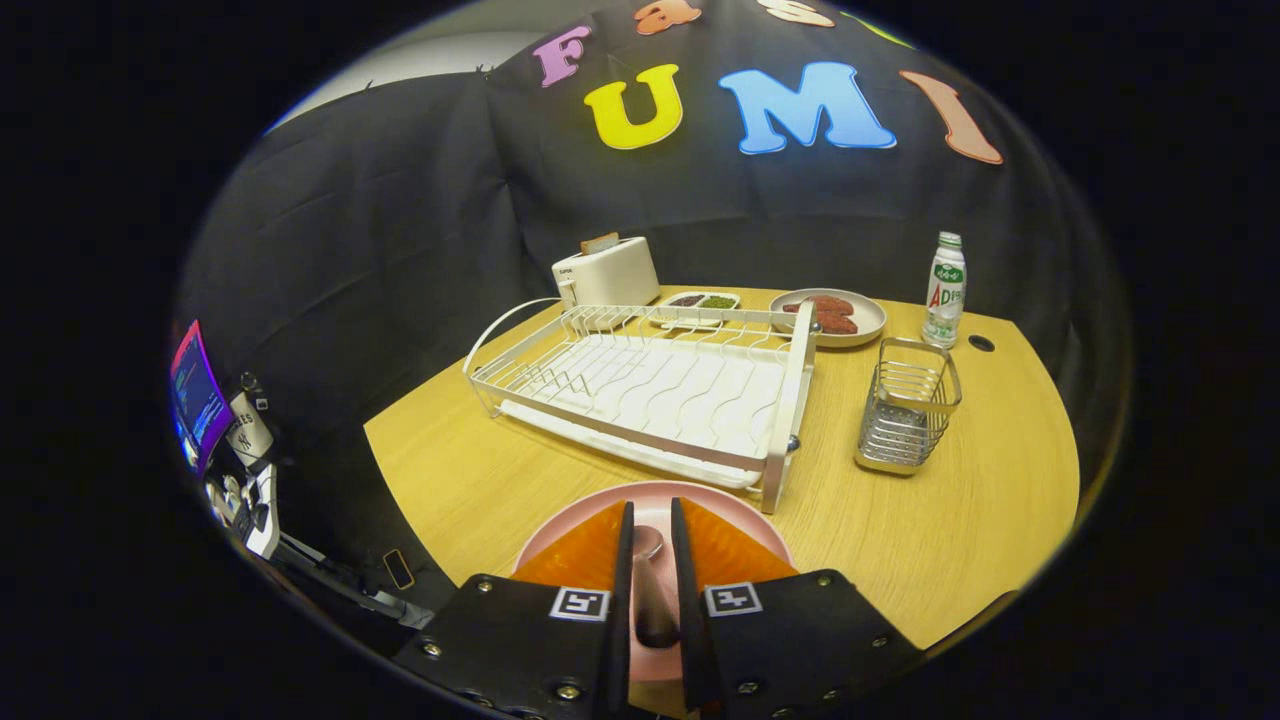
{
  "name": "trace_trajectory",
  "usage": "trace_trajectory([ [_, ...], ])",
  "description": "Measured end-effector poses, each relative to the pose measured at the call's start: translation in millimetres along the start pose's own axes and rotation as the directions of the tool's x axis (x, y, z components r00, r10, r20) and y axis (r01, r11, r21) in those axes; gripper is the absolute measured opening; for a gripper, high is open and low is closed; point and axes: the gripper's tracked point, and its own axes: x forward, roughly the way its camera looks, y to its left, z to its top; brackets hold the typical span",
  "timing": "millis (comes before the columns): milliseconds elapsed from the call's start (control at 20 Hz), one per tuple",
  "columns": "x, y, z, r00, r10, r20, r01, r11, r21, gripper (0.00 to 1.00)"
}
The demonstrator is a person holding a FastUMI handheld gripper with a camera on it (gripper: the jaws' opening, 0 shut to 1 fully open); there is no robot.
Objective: Take the plate from the dish rack, then take the spoon from the basket and place it into the plate.
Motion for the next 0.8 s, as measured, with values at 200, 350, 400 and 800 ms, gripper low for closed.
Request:
trace_trajectory([
  [200, -7, -6, 20, 0.999, -0.028, 0.039, 0.029, 0.999, -0.016, 0.23],
  [350, -19, -15, 49, 0.992, -0.071, 0.102, 0.073, 0.997, -0.016, 0.23],
  [400, -24, -20, 61, 0.987, -0.094, 0.129, 0.097, 0.995, -0.014, 0.23],
  [800, -73, -67, 142, 0.904, -0.284, 0.318, 0.285, 0.958, 0.045, 0.23],
])
